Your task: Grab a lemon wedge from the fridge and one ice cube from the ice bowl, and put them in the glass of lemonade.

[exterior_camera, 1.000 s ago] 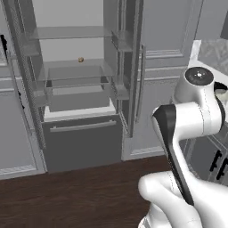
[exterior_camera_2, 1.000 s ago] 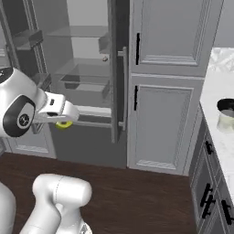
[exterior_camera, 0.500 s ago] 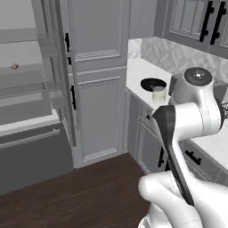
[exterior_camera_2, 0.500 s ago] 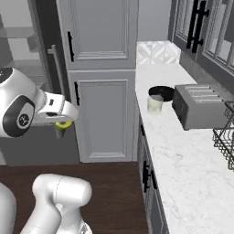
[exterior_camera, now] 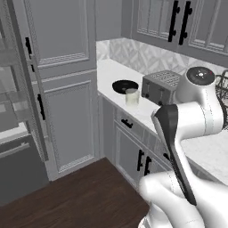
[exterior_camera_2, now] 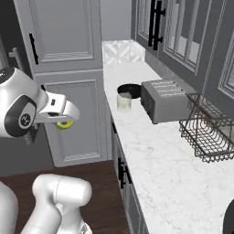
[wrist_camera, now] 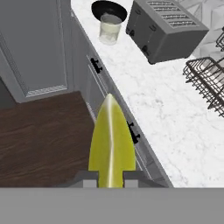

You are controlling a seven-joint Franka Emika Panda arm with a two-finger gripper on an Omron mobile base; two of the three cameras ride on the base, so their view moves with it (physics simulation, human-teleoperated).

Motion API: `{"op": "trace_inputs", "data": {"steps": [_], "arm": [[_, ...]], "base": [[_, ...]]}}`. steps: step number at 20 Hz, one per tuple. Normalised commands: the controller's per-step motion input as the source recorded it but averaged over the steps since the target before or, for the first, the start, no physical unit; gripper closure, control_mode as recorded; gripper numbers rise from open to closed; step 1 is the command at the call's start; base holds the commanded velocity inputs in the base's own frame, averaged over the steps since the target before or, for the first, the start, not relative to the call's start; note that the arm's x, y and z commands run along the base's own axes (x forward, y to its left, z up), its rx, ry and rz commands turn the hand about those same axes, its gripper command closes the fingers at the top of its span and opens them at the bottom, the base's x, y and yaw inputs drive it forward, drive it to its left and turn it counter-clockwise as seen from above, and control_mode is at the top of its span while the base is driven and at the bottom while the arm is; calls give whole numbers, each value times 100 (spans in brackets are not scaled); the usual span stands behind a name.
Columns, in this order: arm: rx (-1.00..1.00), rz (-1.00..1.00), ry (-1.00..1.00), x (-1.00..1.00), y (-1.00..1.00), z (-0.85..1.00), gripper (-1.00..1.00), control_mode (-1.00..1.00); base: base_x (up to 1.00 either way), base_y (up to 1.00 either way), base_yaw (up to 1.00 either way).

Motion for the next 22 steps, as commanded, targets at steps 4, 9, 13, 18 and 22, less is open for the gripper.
{"op": "trace_inputs", "data": {"steps": [4,9,13,18,22], "arm": [[0,0,0,0,0,0,100,100],[0,0,0,0,0,0,100,100],[0,0,0,0,0,0,100,100],[0,0,0,0,0,0,100,100],[0,0,0,0,0,0,100,100]], "base": [[69,47,-16],[95,38,-16],[92,4,-19],[68,-18,-21],[52,-28,-22]]}}
